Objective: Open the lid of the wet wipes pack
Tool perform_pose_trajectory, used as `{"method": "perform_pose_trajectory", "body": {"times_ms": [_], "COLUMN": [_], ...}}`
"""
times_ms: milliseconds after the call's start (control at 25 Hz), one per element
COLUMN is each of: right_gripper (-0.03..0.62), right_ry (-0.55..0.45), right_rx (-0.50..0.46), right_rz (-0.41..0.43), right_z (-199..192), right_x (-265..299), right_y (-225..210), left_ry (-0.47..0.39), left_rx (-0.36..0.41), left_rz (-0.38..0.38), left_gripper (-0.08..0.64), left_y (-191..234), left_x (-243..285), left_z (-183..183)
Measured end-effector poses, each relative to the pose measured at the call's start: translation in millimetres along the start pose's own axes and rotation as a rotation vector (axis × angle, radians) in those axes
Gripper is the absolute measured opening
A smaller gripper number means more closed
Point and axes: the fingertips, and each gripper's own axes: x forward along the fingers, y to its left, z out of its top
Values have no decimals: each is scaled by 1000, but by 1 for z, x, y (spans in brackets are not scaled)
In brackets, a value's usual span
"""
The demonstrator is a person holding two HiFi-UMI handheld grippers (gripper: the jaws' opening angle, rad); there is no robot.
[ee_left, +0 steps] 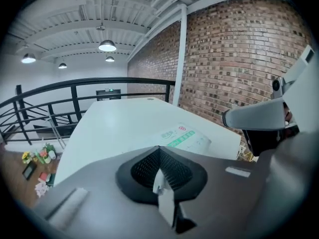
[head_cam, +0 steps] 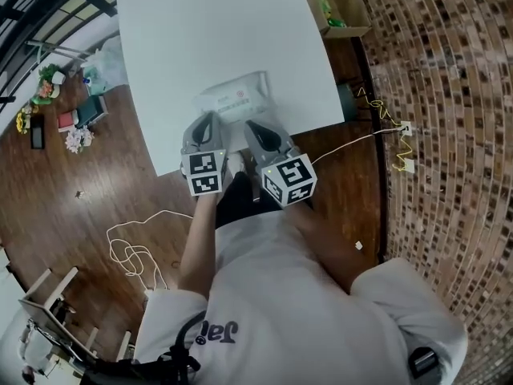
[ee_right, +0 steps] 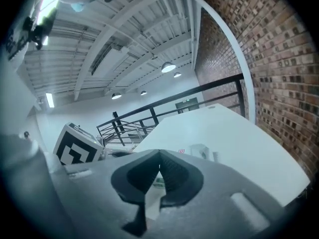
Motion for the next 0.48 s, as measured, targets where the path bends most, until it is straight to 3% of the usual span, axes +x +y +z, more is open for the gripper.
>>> {"method": "perform_pose_trajectory", "body": {"times_ms": [320,360,400,480], "right_gripper": [-8,20,91,98], "right_ry": [0,4,8,9], "right_rx": [152,173,193,235], "right_rz": [41,41,37,21], "right_z": [-18,-20,-21,-25], "right_x": [26,29,31,33], "right_y": [7,7,5,0], "left_ry": [-17,-16,-15,-21], "left_rx": [26,38,41,21], "left_rz": [-5,-3,-1,-4], "left_gripper": [15,15,15,15], "left_y": [1,1,1,0], "left_x": [5,4,4,5], "left_z": [-6,-7,-6,-6]}}
